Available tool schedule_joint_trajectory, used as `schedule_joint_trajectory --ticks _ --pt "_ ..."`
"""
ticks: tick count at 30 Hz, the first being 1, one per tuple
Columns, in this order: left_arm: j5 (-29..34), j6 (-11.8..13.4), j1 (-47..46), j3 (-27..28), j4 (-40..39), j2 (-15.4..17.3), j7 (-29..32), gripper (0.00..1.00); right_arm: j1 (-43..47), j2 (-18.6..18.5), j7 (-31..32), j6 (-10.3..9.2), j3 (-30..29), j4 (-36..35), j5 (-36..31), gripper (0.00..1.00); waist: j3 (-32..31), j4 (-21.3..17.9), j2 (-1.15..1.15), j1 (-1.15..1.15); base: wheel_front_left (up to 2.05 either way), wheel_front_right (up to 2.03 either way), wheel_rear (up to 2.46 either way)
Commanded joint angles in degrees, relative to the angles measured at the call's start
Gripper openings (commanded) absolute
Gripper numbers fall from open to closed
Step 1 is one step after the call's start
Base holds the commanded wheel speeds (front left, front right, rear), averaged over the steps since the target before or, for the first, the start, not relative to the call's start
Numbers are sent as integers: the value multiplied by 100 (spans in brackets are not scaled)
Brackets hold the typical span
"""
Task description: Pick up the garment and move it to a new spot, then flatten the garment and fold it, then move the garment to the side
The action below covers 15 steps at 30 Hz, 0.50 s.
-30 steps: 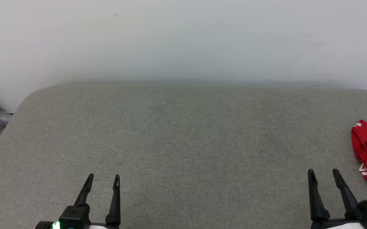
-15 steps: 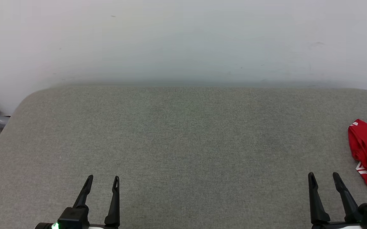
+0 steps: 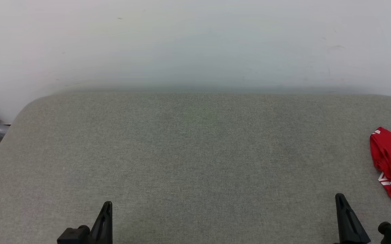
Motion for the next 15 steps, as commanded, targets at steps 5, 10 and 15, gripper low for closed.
schedule_joint_trajectory --ticks 5,10,15 --pt "-715 -60 -238 85 -22 -12 155 0 -206 -31 137 -1 -5 -10 685 0 14 -8 0 0 0 0 0" --pt "-1274 -95 -328 134 24 -23 283 0 -311 -46 258 -1 -5 53 1210 0 26 -15 0 0 0 0 0" --pt "-1800 -128 -415 180 72 -34 406 0 -408 -58 373 -1 -7 111 1704 0 38 -23 0 0 0 0 0"
